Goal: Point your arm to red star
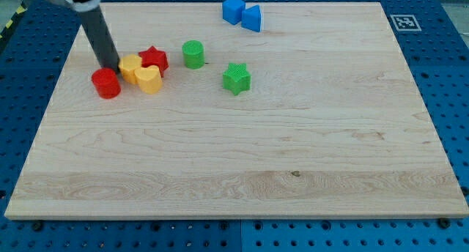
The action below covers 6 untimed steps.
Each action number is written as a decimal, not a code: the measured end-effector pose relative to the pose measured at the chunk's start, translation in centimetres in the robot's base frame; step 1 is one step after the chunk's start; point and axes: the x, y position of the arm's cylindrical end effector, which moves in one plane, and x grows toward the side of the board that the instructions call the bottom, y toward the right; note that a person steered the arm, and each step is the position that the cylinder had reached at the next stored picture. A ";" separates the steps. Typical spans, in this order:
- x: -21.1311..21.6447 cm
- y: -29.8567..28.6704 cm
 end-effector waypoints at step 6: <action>-0.8 -9.2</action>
